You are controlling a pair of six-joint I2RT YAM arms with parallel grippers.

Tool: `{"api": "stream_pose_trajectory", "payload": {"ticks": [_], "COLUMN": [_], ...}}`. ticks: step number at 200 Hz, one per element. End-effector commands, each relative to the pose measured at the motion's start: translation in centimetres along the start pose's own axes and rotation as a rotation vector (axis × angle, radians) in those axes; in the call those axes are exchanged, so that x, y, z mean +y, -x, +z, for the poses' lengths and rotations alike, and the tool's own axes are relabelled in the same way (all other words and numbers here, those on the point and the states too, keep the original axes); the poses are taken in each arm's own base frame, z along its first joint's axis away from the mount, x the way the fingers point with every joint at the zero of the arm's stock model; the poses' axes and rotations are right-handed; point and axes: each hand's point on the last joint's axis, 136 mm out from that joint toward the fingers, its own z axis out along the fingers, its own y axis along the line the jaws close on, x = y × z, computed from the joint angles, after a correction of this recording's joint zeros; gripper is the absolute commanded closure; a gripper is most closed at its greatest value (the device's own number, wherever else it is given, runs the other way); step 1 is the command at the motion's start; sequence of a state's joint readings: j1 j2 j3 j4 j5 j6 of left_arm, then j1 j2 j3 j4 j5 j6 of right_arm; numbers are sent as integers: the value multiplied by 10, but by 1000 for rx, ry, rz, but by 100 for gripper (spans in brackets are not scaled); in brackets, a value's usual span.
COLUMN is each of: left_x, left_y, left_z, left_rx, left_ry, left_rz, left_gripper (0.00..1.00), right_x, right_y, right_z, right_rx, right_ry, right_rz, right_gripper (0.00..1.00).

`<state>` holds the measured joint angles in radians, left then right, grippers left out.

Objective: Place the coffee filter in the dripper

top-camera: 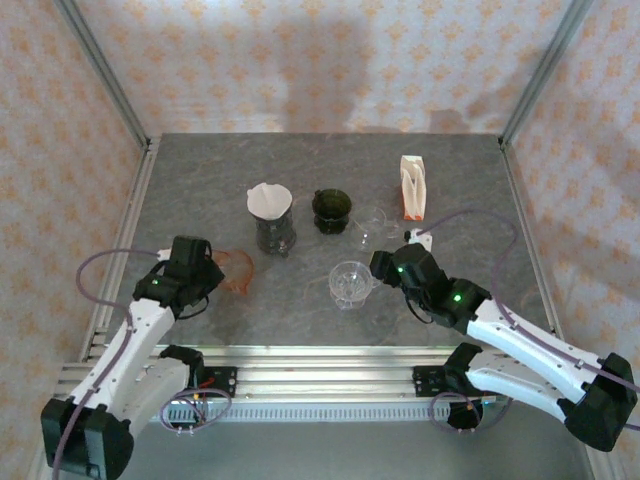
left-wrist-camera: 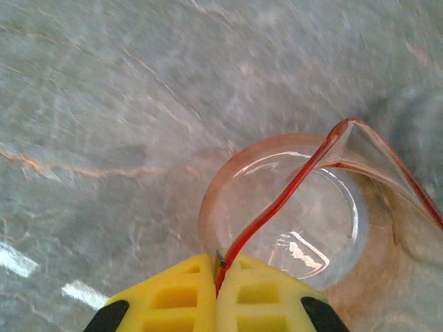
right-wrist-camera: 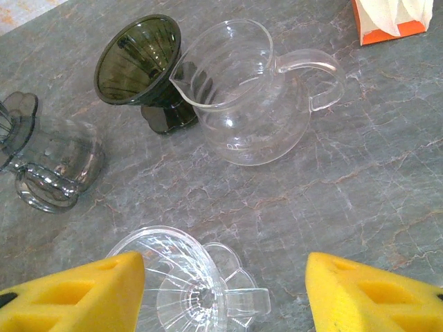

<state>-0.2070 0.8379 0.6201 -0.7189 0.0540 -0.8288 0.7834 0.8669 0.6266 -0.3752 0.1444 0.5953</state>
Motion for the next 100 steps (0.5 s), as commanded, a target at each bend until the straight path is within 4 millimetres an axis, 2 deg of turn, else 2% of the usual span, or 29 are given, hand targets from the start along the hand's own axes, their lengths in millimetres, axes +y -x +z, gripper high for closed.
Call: {"api": "stream_pose_trajectory", "payload": {"ticks": [1, 23, 58, 79, 100], "left_x": [-17, -38, -89, -118, -137], "left_y": [-6, -23, -54, -76, -93], "left_z": [-17, -20, -26, -21, -16], "left_rx": [-6, 16, 24, 58, 83], "left_ry": [-11, -22, -61, -68, -55], "left_rz": [110, 229, 460, 580, 690], "left_gripper": [100, 100, 100, 100, 100], "right_x": [-11, -12, -16, -19, -21], "right_y": [1, 1, 1, -1, -1], "right_z": [2, 2, 1, 1, 0], "right_rx": [-21, -19, -16, -11, -9], "right_ry": [-49, -56, -79, -91, -102], "right_rz": [15, 14, 12, 9, 7], "right_gripper": [37, 37, 37, 37, 37]}}
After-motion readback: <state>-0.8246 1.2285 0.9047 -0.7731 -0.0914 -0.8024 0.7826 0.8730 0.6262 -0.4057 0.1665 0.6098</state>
